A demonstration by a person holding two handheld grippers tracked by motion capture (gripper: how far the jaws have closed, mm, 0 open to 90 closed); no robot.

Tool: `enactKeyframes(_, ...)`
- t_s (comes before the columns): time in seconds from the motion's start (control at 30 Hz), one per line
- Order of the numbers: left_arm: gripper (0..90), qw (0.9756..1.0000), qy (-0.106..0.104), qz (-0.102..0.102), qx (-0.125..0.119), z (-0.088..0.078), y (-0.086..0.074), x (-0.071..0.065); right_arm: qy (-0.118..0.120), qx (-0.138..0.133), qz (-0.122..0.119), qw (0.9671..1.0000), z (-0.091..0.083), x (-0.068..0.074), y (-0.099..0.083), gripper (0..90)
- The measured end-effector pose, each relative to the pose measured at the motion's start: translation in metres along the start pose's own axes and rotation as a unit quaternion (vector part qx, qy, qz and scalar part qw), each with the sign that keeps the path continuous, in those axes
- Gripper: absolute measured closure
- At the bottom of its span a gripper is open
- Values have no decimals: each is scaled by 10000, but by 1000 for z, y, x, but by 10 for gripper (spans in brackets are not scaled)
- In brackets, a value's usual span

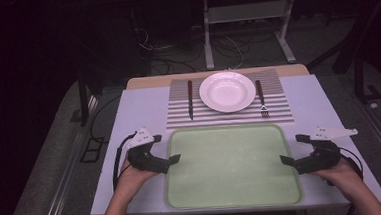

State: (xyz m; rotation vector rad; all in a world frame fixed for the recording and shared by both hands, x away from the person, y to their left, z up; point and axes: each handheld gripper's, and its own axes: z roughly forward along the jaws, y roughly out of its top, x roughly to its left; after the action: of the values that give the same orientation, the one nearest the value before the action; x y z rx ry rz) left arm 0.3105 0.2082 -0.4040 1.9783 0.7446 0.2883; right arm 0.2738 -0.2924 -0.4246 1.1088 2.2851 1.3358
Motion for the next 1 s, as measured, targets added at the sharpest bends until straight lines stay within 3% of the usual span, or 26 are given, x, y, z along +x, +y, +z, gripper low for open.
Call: enactKeyframes(1.0, 0, 10000, 72, 18, -2, 11, 4, 6, 214, -1, -13, 9998, 2, 3, 1, 0)
